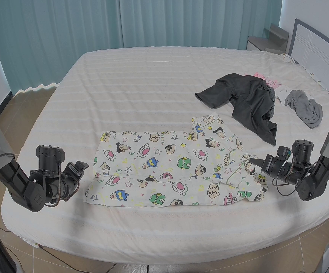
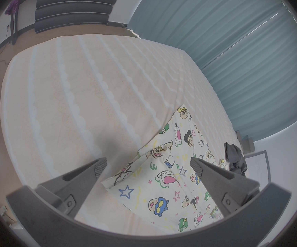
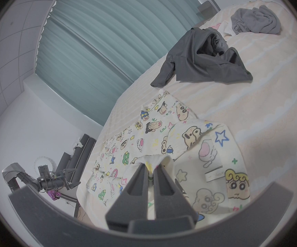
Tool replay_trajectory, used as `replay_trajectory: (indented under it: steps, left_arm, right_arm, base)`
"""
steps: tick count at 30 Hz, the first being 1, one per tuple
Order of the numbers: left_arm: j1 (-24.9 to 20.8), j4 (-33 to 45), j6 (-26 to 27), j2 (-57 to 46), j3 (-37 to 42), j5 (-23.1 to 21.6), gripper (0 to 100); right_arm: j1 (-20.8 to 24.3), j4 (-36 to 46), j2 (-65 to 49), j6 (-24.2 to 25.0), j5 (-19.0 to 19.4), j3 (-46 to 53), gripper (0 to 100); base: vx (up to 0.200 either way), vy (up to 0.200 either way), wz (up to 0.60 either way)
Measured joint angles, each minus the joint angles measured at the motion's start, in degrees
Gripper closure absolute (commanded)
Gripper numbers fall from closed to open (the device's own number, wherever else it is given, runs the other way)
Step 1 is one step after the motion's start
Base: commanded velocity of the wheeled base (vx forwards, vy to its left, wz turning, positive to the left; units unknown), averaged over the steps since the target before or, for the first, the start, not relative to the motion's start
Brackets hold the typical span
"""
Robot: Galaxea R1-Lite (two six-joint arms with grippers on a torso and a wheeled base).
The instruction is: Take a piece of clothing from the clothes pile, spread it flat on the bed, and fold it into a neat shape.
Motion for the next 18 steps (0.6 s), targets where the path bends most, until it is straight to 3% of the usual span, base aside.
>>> replay_trajectory:
  steps: [18]
  left_arm:
    - [3.47,-4.40,-3.51,-0.87,4.46,-3.64,0]
  right_arm:
    - [-0.46,2.52,2.65,0.00,-0.60,-3.17,100]
  base:
    - [0.000,0.000,0.00]
